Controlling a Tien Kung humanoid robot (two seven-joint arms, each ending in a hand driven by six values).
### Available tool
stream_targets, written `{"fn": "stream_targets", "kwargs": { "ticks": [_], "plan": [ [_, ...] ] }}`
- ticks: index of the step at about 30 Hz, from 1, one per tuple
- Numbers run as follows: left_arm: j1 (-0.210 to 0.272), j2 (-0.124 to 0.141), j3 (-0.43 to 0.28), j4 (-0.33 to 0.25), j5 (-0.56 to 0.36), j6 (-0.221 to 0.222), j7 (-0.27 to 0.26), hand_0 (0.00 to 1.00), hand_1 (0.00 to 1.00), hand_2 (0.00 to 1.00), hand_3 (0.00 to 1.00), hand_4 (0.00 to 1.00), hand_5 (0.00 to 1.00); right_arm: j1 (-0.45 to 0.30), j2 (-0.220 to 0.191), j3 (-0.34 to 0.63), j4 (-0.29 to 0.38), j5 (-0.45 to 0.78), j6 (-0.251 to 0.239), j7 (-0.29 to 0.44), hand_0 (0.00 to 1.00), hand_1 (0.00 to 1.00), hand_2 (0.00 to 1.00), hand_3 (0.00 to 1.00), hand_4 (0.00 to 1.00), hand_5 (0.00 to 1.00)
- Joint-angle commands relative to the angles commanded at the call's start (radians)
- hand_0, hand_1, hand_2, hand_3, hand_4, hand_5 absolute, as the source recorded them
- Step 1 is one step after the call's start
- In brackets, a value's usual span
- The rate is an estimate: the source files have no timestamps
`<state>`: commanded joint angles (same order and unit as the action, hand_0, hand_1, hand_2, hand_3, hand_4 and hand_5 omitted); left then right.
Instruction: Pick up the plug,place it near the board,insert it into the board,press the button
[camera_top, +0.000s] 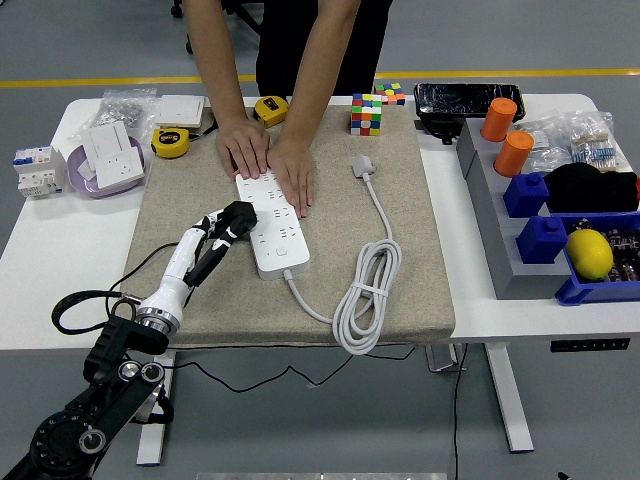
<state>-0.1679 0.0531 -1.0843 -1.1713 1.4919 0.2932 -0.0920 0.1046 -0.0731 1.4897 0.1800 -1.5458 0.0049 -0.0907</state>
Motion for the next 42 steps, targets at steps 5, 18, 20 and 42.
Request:
{"fn": "stream_targets", "kwargs": {
  "ticks": [5, 18, 20, 42],
  "plan": [
    [-0.025, 0.0, 0.015, 0.012, 0.038, 0.004, 0.012, 0.983, 0.976, 0.908, 0.9, 0.998, 0.998, 0.003, -0.001, -0.002, 0.0, 0.001, 0.0, 0.0, 0.823, 0.733, 0.741, 0.775, 0.998, 0.923],
    [-0.067, 0.011, 0.031, 0.016, 0.168, 0.0, 0.062, 0.996, 0.977, 0.902, 0.893, 0.998, 0.998, 0.0, -0.002, 0.0, 0.0, -0.007, 0.001, -0.002, 0.824, 0.734, 0.74, 0.774, 0.998, 0.924],
    [-0.073, 0.014, 0.038, 0.015, 0.192, -0.001, 0.074, 0.996, 0.977, 0.902, 0.893, 0.998, 0.998, -0.001, -0.002, -0.001, 0.0, -0.007, 0.001, -0.002, 0.824, 0.734, 0.74, 0.774, 0.998, 0.924],
    [-0.139, 0.051, 0.082, -0.049, 0.617, -0.021, 0.223, 0.998, 0.974, 0.898, 0.892, 0.998, 0.998, 0.001, -0.004, -0.001, 0.0, -0.006, 0.001, -0.003, 0.823, 0.734, 0.741, 0.775, 0.998, 0.922]
  ]
}}
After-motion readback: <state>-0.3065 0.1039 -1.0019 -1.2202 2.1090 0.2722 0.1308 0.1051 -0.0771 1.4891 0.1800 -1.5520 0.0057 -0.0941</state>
